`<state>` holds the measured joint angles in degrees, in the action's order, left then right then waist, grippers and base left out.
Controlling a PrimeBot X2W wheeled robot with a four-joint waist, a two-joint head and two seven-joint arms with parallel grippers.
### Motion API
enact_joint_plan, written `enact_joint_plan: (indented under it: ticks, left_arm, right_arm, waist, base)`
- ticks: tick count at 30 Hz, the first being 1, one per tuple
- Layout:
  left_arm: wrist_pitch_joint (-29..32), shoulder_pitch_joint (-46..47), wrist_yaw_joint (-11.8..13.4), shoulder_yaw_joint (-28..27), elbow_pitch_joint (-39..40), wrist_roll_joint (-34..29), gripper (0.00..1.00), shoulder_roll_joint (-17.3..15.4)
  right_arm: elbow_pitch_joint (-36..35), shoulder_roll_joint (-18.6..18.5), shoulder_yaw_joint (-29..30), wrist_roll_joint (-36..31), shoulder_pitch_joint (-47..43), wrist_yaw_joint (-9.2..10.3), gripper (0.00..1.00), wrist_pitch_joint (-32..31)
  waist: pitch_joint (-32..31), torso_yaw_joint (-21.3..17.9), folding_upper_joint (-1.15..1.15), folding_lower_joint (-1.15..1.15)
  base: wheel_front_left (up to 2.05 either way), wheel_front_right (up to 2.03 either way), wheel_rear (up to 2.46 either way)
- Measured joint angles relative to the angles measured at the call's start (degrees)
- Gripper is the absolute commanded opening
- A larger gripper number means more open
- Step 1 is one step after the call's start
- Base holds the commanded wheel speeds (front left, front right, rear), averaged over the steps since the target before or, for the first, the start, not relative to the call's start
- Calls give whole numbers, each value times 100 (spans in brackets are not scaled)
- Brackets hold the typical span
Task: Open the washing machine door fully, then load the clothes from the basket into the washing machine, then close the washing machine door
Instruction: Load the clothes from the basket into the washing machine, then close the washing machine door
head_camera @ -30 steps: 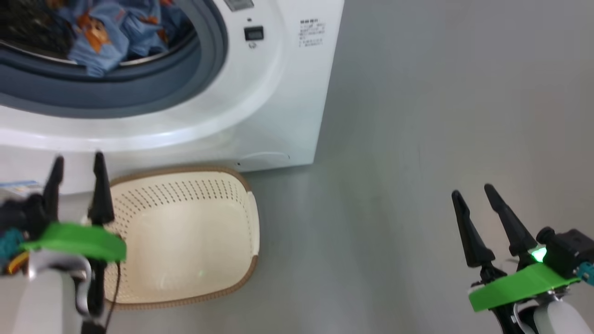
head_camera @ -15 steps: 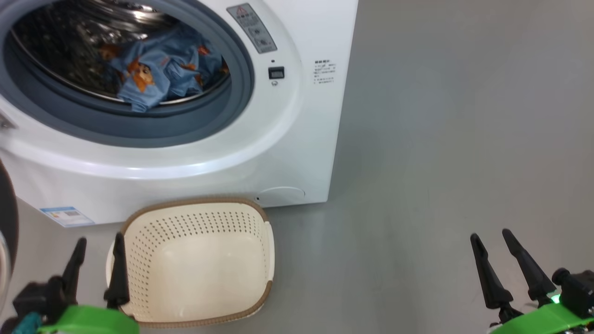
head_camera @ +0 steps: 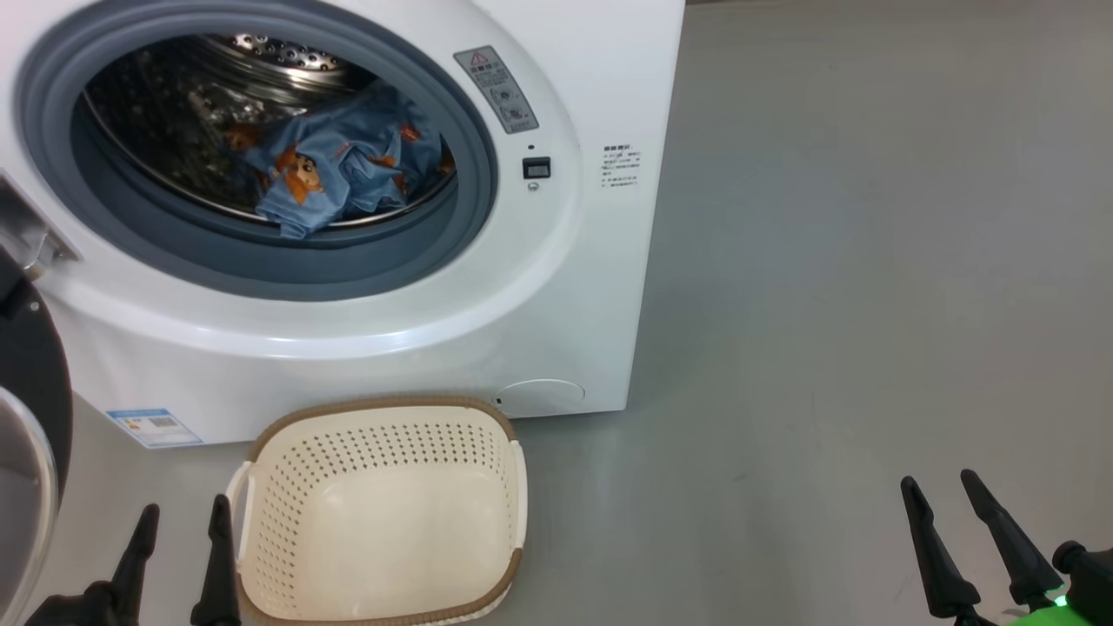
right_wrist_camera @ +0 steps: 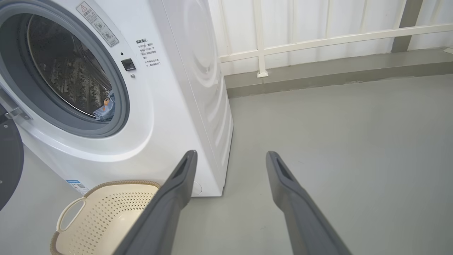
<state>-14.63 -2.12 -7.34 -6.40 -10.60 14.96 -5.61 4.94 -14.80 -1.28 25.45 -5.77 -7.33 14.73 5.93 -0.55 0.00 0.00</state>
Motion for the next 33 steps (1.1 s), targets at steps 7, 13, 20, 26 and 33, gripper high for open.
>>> enact_joint_plan:
  ticks: [7, 13, 20, 26, 33]
  left_arm:
    - [0, -3, 0, 12, 32, 48, 100, 22]
    - [0, -36, 0, 3, 30, 48, 100, 24]
    - [0, -38, 0, 7, 30, 48, 100, 25]
    - [0, -117, 0, 32, 5, 51, 100, 23]
    - [0, -154, 0, 42, -5, 49, 100, 23]
  right_arm:
    - [0, 0, -9, 0, -51, 0, 100, 0]
    - [-1, 0, -15, 0, -78, 0, 100, 0]
    - [-4, 0, -24, 0, -127, 0, 100, 0]
    - [1, -1, -32, 1, -129, 0, 100, 0]
    - [2, 2, -45, 1, -136, 0, 100, 0]
  waist:
    - [-89, 26, 0, 0]
    - [-141, 38, 0, 0]
    - [-148, 72, 0, 0]
    - [-174, 86, 0, 0]
    - [-195, 102, 0, 0]
  base:
    - [0, 0, 0]
    - [-26, 26, 0]
    - [-113, 113, 0]
    - [-135, 135, 0]
    - [-47, 47, 0]
